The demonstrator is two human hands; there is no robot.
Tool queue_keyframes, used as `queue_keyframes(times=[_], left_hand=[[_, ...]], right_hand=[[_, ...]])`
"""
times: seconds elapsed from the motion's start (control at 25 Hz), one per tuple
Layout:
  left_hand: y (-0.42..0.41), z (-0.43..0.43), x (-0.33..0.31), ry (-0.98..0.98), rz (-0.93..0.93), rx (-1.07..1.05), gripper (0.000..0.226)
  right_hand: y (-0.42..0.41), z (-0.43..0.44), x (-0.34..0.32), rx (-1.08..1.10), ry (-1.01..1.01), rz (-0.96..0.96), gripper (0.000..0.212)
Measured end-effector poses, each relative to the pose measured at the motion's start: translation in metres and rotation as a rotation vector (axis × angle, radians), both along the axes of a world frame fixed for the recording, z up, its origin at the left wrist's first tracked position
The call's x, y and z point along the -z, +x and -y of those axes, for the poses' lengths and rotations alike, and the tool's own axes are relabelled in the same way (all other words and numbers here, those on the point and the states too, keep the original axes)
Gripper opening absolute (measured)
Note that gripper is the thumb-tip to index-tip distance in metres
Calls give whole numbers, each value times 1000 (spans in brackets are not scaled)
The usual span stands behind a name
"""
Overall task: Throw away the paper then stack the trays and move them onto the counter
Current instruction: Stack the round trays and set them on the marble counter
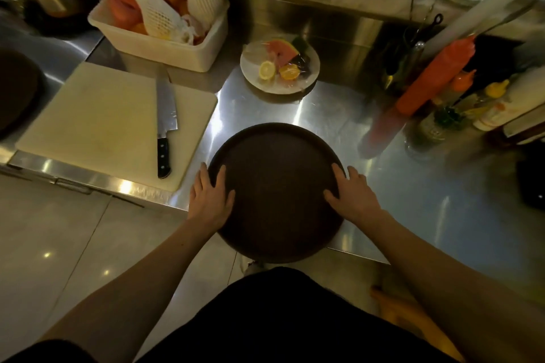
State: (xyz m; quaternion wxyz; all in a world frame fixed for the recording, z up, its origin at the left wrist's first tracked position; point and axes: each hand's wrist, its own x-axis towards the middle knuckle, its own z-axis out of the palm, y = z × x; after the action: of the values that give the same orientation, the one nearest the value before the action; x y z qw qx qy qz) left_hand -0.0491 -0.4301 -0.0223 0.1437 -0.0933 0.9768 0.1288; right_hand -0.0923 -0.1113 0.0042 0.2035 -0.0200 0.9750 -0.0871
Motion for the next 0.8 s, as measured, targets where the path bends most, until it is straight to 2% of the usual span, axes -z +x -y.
queue_keyframes(times=[0.36, 0.6, 0.72, 0.8], left_hand=[[-15, 20, 8, 198, 46, -23, 70], [-20, 19, 8, 214, 82, -81, 78], [-22, 15, 11, 192, 109, -106, 86], [-24, 12, 12, 180, 122, -128, 90]], right_hand=[[7, 26, 14, 220, -133, 100, 76], [8, 16, 17, 301, -77, -17, 72], [6, 11, 21, 289, -84, 46, 73], [5, 9, 23, 293, -161, 115, 76]])
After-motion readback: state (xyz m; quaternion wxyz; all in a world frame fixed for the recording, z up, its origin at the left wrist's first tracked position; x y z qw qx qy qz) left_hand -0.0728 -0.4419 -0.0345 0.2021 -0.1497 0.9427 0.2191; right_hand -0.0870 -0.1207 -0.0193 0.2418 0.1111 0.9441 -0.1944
